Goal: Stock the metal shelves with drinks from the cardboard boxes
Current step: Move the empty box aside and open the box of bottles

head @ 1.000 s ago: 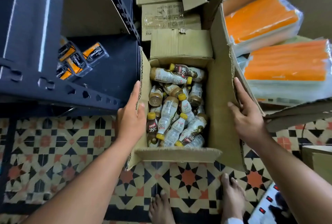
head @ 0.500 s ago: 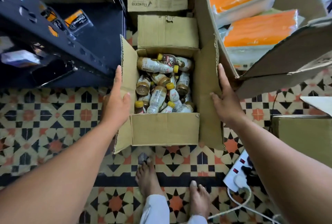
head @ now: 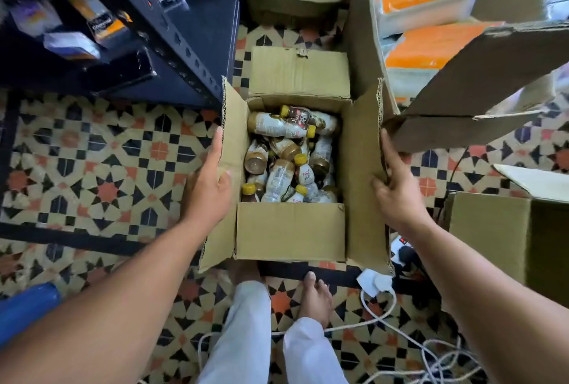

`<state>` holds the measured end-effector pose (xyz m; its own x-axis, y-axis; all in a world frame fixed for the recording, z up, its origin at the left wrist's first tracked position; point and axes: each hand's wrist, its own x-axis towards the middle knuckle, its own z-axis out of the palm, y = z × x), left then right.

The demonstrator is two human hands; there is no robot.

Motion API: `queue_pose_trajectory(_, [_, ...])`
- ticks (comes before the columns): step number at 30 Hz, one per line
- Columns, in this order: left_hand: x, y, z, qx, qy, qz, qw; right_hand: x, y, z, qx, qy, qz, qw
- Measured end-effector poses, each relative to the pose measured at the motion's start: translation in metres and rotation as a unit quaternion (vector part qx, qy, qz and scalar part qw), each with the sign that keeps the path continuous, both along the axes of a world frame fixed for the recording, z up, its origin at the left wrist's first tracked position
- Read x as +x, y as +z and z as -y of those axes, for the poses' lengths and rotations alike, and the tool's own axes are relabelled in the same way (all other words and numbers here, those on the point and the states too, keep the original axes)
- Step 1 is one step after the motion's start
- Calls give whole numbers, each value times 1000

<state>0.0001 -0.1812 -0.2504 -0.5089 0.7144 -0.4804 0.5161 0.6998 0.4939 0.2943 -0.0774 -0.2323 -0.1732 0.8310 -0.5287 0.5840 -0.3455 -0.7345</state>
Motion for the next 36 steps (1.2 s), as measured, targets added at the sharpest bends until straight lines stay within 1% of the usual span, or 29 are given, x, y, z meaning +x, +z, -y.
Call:
queue_pose_trajectory(5, [21, 17, 49, -13, 18, 9, 1000, 19, 19, 28, -14, 63, 15, 998])
queue_pose_trajectory(9, [25, 28, 85, 20, 55, 21, 998, 22, 33, 46, -20, 105, 17, 994])
queue_pose_trajectory(12, [25, 42, 110, 21, 84, 18, 996, 12, 43, 59, -33, 129, 21, 991])
queue_pose_trajectory(16, [11, 54, 142, 6, 121, 10, 993, -15, 54, 73, -26, 165, 34, 985])
queue_pose_trajectory(21, [-20, 59, 186, -9, 166, -12, 986, -65, 62, 89, -4, 216, 26, 976])
queue_pose_trajectory(25, [-57, 56, 219, -13, 209, -23, 977, -118, 65, 98, 8, 271, 9, 962])
queue_pose_trajectory(28, [-83, 57, 245, -14, 237, -40, 970, -163, 61, 100, 29, 312, 16, 950])
queue_pose_trajectory(32, [-118, 61, 276, 27, 289, -41, 956, -230, 61, 105, 14, 361, 8, 933])
queue_pose_trajectory(34, [-136, 60, 290, 52, 307, -54, 949, -266, 61, 108, 15, 386, -1, 922])
queue_pose_trajectory(36, [-154, 57, 303, 55, 330, -72, 940, -302, 61, 111, 26, 412, 0, 911])
